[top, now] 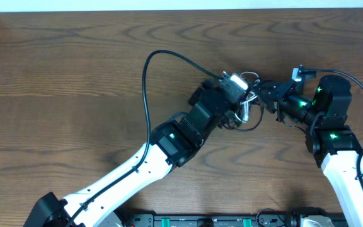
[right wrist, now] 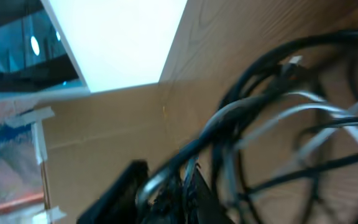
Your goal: Untangle cables
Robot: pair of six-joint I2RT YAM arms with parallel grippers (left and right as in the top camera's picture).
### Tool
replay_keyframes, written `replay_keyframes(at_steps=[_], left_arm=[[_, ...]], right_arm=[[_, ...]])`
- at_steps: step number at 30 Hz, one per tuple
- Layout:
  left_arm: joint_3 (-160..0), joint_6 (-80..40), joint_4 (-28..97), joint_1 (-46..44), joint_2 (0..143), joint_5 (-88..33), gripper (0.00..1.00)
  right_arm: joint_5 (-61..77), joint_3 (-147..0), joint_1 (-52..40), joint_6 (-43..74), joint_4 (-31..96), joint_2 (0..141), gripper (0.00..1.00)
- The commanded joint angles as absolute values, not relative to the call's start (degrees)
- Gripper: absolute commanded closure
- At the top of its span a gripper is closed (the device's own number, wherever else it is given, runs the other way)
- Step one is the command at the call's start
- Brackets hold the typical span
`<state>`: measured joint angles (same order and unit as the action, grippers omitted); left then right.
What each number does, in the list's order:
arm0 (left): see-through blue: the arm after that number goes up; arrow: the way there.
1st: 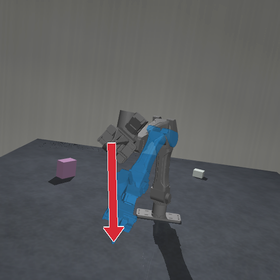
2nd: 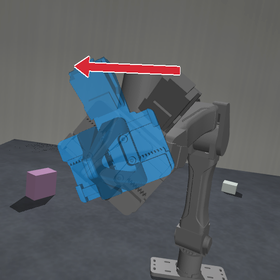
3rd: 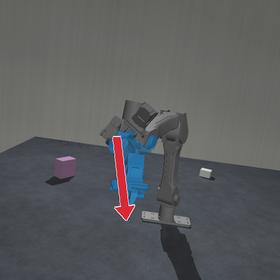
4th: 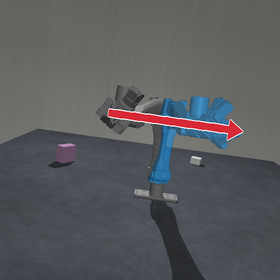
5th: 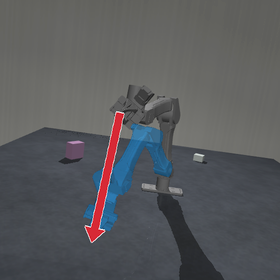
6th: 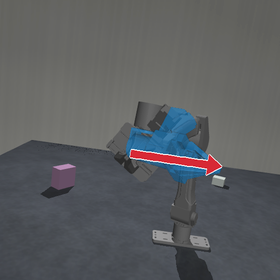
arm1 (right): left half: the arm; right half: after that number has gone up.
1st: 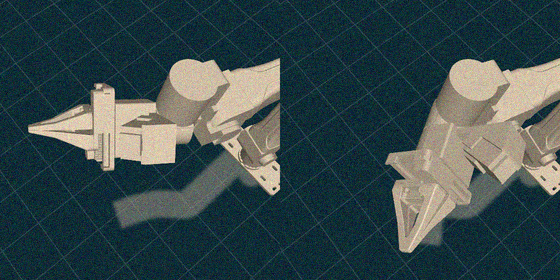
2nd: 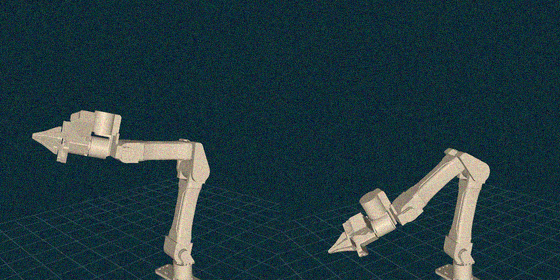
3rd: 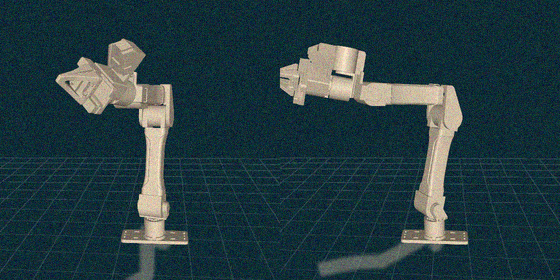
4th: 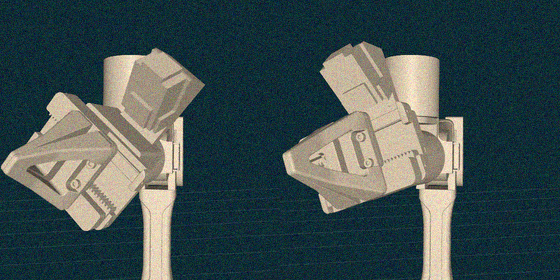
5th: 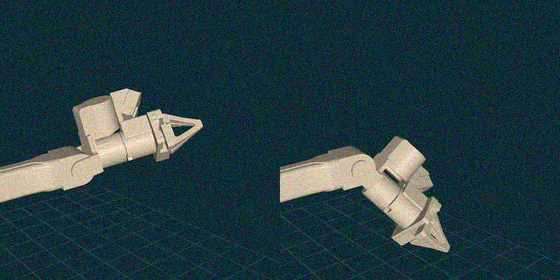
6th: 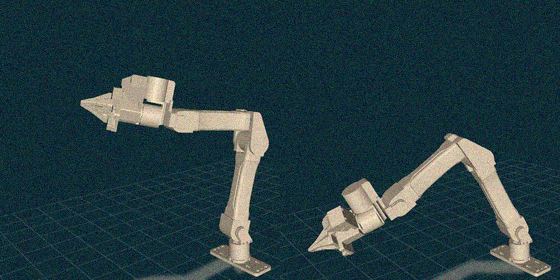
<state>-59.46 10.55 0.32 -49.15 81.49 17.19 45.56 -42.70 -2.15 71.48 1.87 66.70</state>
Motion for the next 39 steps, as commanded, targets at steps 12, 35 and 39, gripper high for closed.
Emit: replay_keyframes(at_steps=[12,35,39], left_arm=[[-59.5,9.6,2.5,-47.2,81.3,23.4,0.39],[-59.5,9.6,2.9,-47.2,81.3,-14.3,0.09],[-59.5,9.6,1.8,-47.2,80.9,-19.9,0.08]], right_arm=[[56.4,-43.3,-2.5,77.6,-14.2,66.7,0.99],[43.4,-43.3,-1.1,67.7,-12.9,66.7,0.98],[43.0,-43.3,-0.7,67.6,-12.5,66.7,0.98]])
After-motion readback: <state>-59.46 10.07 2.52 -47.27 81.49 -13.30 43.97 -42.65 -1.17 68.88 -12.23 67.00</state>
